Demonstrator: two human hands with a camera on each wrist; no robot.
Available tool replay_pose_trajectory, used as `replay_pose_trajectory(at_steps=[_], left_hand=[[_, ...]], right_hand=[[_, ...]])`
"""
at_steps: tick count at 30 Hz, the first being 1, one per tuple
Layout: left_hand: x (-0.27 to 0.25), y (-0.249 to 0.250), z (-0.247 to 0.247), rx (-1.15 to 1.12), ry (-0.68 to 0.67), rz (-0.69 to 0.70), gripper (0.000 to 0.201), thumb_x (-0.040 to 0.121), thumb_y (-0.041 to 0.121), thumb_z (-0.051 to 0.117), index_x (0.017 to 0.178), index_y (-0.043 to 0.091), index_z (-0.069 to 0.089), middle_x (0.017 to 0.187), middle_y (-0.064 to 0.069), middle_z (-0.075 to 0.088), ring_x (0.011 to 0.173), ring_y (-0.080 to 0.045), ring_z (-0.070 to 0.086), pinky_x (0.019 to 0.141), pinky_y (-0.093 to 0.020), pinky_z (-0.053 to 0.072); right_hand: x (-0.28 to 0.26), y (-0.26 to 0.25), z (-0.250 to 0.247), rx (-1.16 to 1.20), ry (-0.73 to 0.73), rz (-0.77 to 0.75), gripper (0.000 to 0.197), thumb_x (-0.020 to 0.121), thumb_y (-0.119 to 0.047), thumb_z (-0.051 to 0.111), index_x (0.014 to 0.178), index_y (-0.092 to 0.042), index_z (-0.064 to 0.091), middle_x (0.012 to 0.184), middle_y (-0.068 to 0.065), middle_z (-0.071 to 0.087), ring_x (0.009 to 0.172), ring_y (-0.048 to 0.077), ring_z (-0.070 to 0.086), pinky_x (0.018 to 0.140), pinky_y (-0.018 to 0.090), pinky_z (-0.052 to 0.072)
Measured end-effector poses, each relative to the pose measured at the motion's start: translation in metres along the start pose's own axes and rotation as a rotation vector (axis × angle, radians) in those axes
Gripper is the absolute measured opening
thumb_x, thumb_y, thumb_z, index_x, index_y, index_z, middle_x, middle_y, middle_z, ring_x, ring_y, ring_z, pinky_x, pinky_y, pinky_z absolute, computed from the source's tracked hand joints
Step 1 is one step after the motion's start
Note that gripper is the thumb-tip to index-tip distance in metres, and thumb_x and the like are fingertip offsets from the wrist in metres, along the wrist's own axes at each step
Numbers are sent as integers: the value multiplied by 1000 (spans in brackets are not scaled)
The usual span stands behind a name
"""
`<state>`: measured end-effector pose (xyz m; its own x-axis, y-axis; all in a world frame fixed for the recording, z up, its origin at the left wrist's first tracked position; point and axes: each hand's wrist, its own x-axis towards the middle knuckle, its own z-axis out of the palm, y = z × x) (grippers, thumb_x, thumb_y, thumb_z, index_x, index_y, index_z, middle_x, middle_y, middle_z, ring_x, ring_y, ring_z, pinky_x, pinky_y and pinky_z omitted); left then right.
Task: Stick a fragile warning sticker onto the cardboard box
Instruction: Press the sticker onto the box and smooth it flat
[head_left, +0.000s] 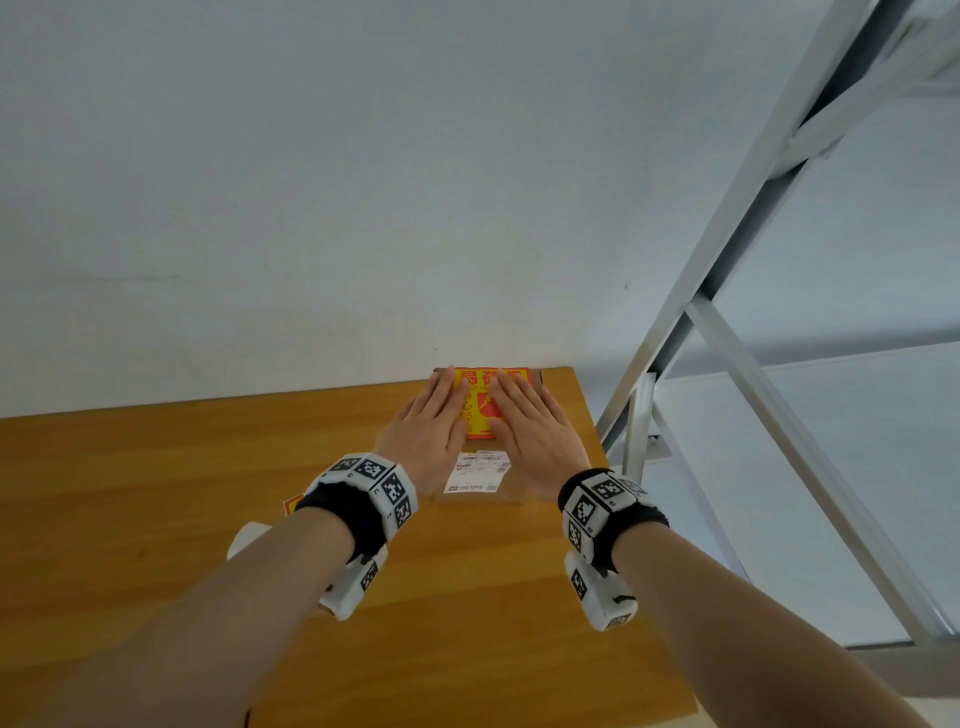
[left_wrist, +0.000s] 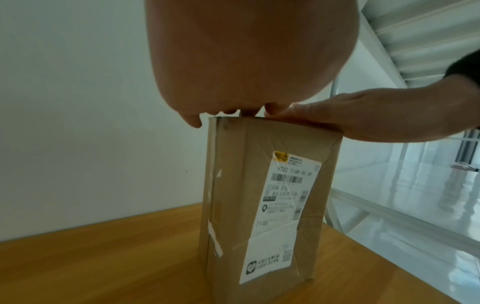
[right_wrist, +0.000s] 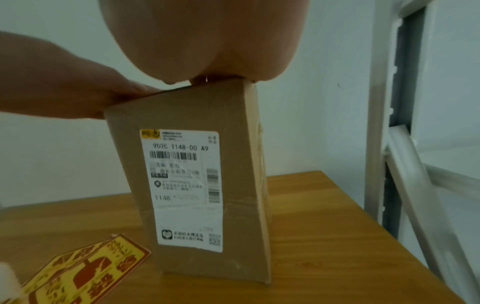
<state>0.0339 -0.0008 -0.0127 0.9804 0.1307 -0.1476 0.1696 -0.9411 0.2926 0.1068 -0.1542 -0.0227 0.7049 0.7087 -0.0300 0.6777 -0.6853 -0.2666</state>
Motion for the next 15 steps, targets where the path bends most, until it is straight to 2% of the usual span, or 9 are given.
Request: replay_pose_trajectory(at_steps=[3, 5, 6, 8, 10, 15], left_hand=[[-3, -6, -6, -157, 14, -56, 59, 99, 43, 13, 151, 22, -5, 160, 6, -13, 148, -9, -1, 122, -35, 12], [-6, -12, -4, -282, -11, -113, 62, 97, 49, 10, 151, 22, -5, 161, 5, -9, 148, -10, 3, 121, -33, 12], [-9, -14, -3, -352, -18, -130, 65, 95, 52, 8, 152, 22, -2, 161, 4, -4, 148, -11, 5, 121, -33, 12], [-15, -17, -1, -497, -9, -162, 71, 92, 58, 5, 152, 21, 8, 161, 2, 10, 148, -13, 12, 121, -33, 12], [-23, -15, 2, -610, 1, -212, 68, 94, 55, 8, 151, 21, 17, 159, 2, 21, 146, -14, 20, 118, -31, 13], [-37, -4, 14, -841, -2, -345, 68, 93, 58, 14, 150, 22, 21, 157, 5, 24, 145, -15, 23, 117, -33, 15]], right_hand=[[-7, 7, -7, 185, 35, 66, 62, 96, -50, 11, 150, -22, 0, 161, -5, 1, 147, 8, -2, 120, 31, 2], [-14, 12, -9, 297, 99, 118, 59, 98, -45, 22, 150, -21, 8, 159, -1, 15, 147, 14, 15, 120, 38, 18], [-18, 14, -9, 335, 141, 146, 58, 98, -44, 25, 149, -20, 13, 157, 1, 25, 143, 18, 26, 116, 40, 28], [-26, 18, -6, 391, 197, 227, 53, 99, -41, 26, 147, -18, 20, 150, 3, 38, 133, 22, 43, 103, 36, 40], [-34, 21, 0, 444, 196, 318, 52, 99, -40, 25, 146, -17, 22, 149, 4, 40, 129, 22, 48, 95, 32, 42], [-47, 24, 22, 586, 108, 411, 59, 96, -51, 21, 144, -16, 26, 146, 5, 45, 128, 20, 49, 96, 32, 42]])
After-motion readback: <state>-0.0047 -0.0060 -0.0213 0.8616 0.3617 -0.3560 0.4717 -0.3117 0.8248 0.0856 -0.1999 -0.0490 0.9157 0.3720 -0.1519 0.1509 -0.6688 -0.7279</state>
